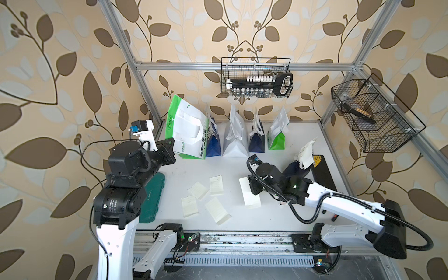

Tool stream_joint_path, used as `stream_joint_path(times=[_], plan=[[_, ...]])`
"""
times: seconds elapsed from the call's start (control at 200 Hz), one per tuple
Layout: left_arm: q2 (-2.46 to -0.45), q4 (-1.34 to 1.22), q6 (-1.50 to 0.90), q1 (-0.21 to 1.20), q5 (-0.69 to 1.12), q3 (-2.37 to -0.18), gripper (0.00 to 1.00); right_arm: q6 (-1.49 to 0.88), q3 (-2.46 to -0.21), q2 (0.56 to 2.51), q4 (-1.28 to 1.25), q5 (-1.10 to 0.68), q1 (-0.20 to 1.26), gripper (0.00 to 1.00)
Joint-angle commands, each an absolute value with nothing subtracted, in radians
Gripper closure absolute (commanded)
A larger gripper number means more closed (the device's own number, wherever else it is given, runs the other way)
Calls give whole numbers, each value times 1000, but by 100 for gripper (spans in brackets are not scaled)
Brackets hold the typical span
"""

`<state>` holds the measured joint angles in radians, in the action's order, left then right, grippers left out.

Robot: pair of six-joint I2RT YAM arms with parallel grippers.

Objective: Staple the receipts to the bags
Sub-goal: Pick up the receipt from the center of the board.

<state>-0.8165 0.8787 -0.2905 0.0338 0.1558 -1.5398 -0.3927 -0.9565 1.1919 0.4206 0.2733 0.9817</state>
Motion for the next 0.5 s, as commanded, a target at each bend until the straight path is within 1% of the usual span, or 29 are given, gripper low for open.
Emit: stream_joint_path(times=[0.0, 0.07, 0.215, 0.3, 0.495], plan=[[-782, 883, -252, 41, 190, -1629, 100, -407, -928, 1114, 492, 325, 985, 100], [-786, 876, -239, 49, 249, -1651, 100, -405, -934, 1076, 518, 334, 986, 100], [-811, 785, -235, 68, 521, -1599, 100, -384, -945, 978, 572, 365, 984, 100], [-825, 726, -249, 68, 636, -1543, 100, -360, -951, 910, 602, 400, 983, 100], [-881, 599, -273, 93, 799, -1400, 100, -312, -974, 749, 637, 429, 983, 100]])
